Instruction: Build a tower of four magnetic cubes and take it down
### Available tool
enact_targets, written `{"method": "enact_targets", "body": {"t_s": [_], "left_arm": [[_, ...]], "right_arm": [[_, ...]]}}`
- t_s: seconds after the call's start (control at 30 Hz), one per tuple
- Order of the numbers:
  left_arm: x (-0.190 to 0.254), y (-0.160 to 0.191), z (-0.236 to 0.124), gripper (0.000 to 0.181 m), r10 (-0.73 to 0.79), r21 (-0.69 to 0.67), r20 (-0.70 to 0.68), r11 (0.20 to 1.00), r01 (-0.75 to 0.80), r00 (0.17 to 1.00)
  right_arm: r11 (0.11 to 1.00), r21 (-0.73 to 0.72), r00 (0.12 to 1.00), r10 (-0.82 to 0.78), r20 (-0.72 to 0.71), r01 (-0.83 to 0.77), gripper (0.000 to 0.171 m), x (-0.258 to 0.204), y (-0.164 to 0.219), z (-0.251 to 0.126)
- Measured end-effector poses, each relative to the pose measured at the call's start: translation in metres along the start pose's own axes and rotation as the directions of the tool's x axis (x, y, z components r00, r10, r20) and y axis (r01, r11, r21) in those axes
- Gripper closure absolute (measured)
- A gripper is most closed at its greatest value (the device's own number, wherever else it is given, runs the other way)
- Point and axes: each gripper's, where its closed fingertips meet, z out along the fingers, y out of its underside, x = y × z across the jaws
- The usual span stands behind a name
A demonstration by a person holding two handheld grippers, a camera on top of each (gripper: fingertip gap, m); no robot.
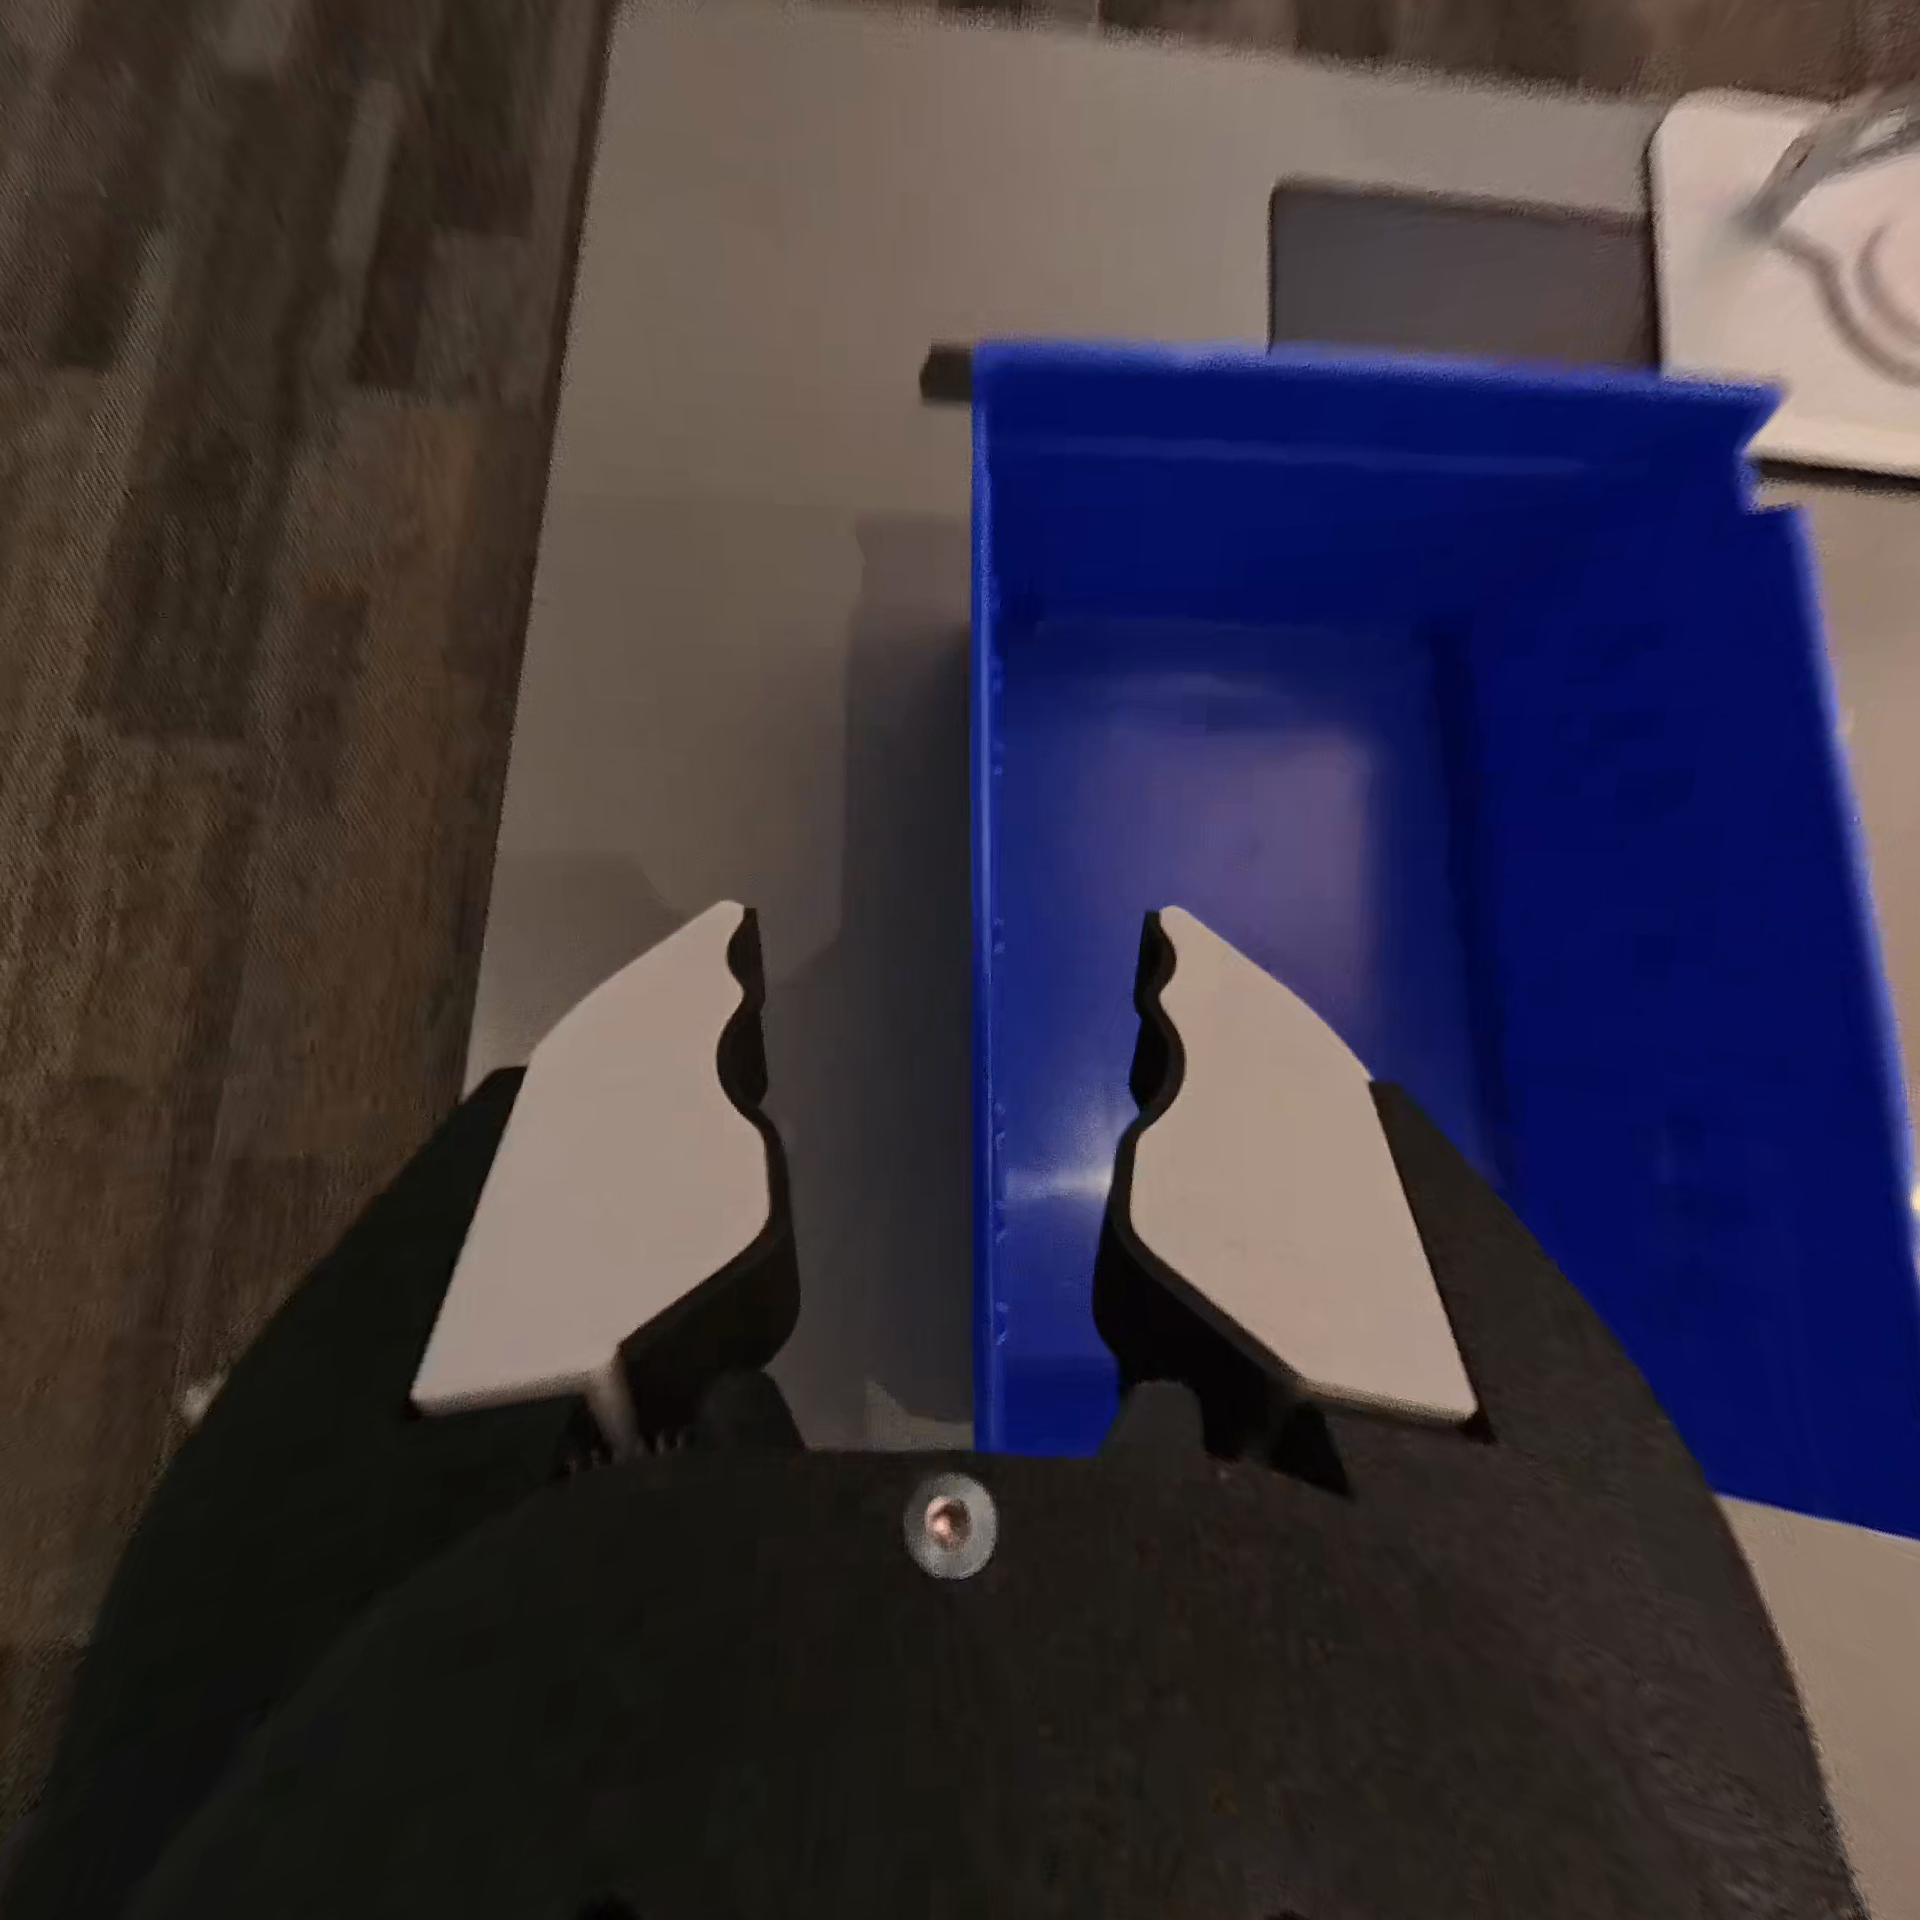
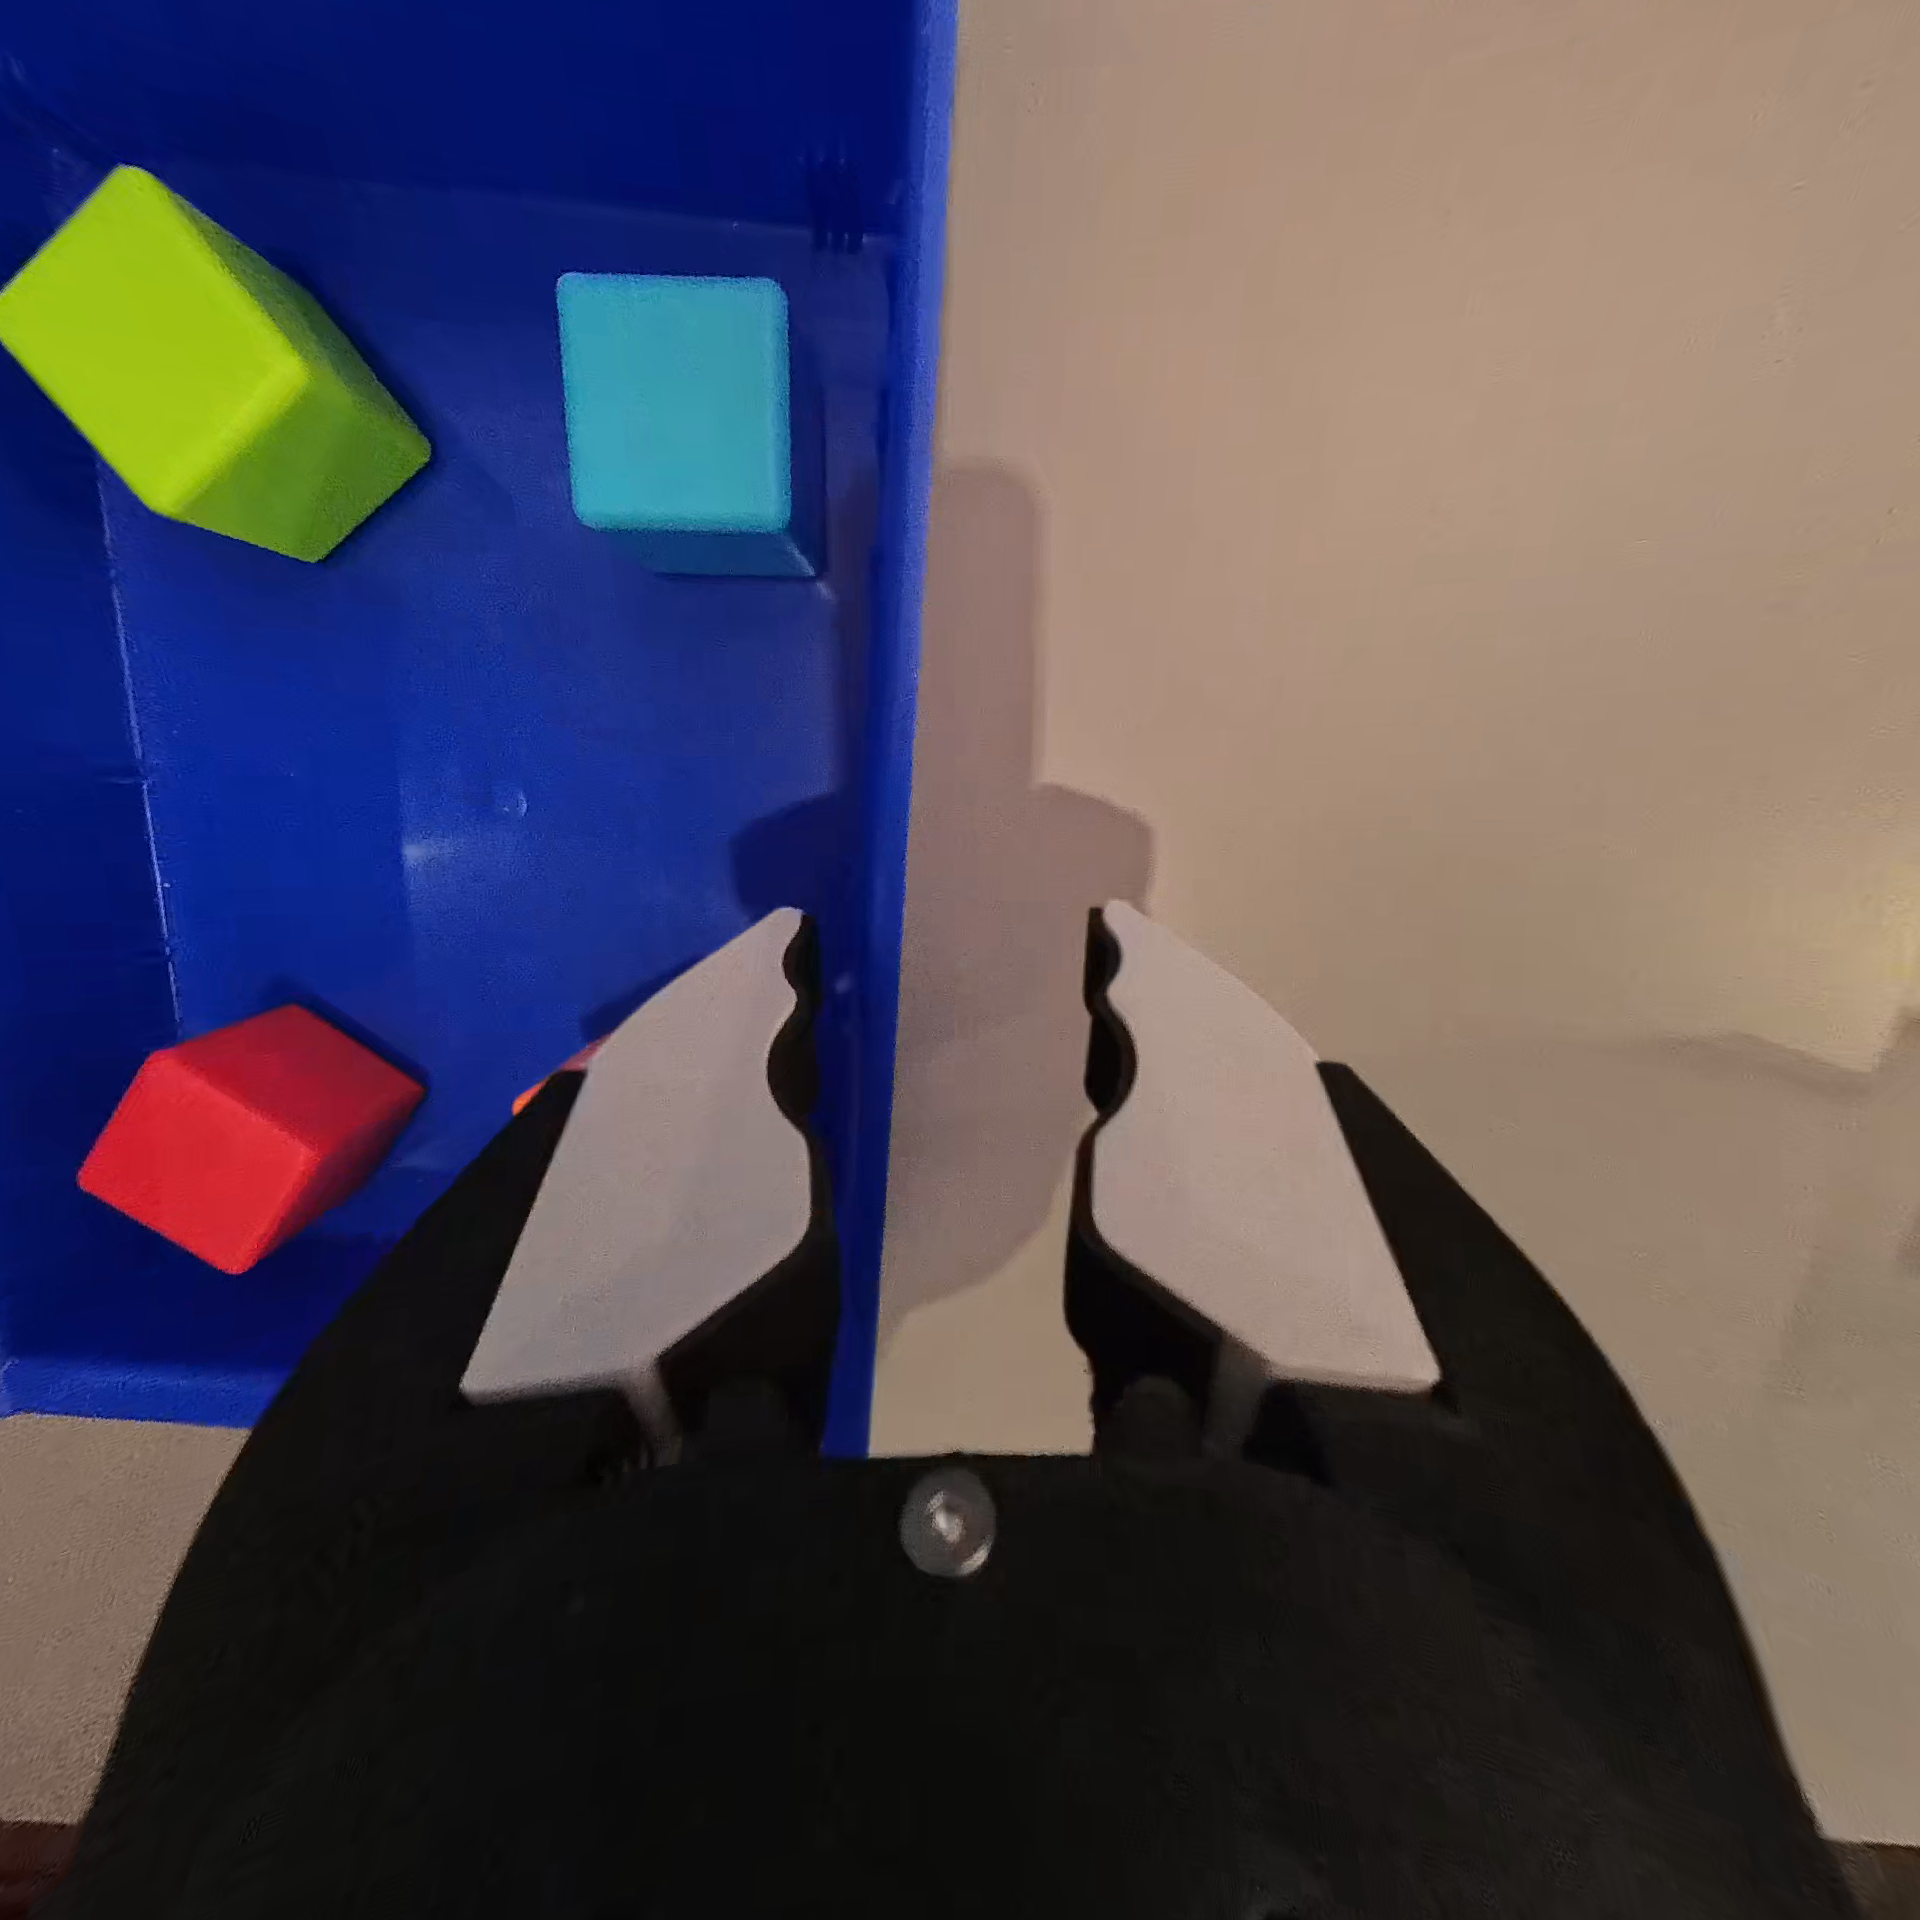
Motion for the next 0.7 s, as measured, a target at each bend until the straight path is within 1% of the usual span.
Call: {"method": "enact_targets", "body": {"t_s": [0.07,0.1,0.13,0.17,0.23,0.27,0.3,0.37,0.5,0.6,0.7], "left_arm": [[-0.003,0.012,0.016,0.108,0.025,-0.077,0.02,0.997,-0.023,1.0],[-0.003,0.019,0.024,0.108,0.032,-0.122,0.023,0.992,-0.029,0.999],[-0.001,0.026,0.031,0.109,0.034,-0.168,0.016,0.985,-0.031,0.999],[0.005,0.035,0.039,0.115,0.022,-0.224,-0.014,0.974,-0.025,1.0],[0.017,0.054,0.05,0.129,-0.017,-0.343,-0.08,0.939,-0.012,0.997],[0.02,0.062,0.055,0.134,-0.026,-0.391,-0.094,0.92,-0.013,0.995],[0.023,0.069,0.059,0.143,-0.026,-0.427,-0.104,0.904,-0.021,0.994],[0.021,0.067,0.06,0.156,-0.001,-0.422,-0.082,0.906,-0.034,0.997],[0.033,0.068,0.062,0.158,0.038,-0.442,-0.102,0.894,-0.079,0.994],[0.051,0.067,0.064,0.158,0.067,-0.452,-0.125,0.884,-0.116,0.99],[0.075,0.067,0.067,0.16,0.138,-0.451,-0.165,0.87,-0.199,0.977]], "right_arm": [[0.999,-0.034,1.0,-0.005,0.018,0.006,0.134,-0.005,0.0,0.011],[0.999,-0.052,1.0,-0.009,0.027,0.01,0.145,-0.008,0.001,0.015],[0.998,-0.067,0.999,-0.019,0.048,0.022,0.156,-0.012,0.001,0.019],[0.997,-0.067,0.997,-0.029,0.07,0.034,0.163,-0.017,-0.001,0.023],[0.996,-0.078,0.998,-0.03,0.059,0.035,0.163,-0.019,-0.003,0.027],[0.996,-0.087,0.998,-0.033,0.046,0.037,0.163,-0.019,-0.003,0.028],[0.995,-0.094,0.998,-0.04,0.04,0.044,0.163,-0.021,-0.002,0.027],[0.993,-0.106,0.997,-0.048,0.063,0.055,0.163,-0.028,-0.002,0.027],[0.986,-0.14,0.99,-0.069,0.125,0.086,0.163,-0.052,0.0,0.027],[0.979,-0.176,0.988,-0.084,0.128,0.106,0.163,-0.07,0.0,0.027],[0.973,-0.197,0.988,-0.097,0.123,0.12,0.163,-0.089,-0.002,0.027]]}}
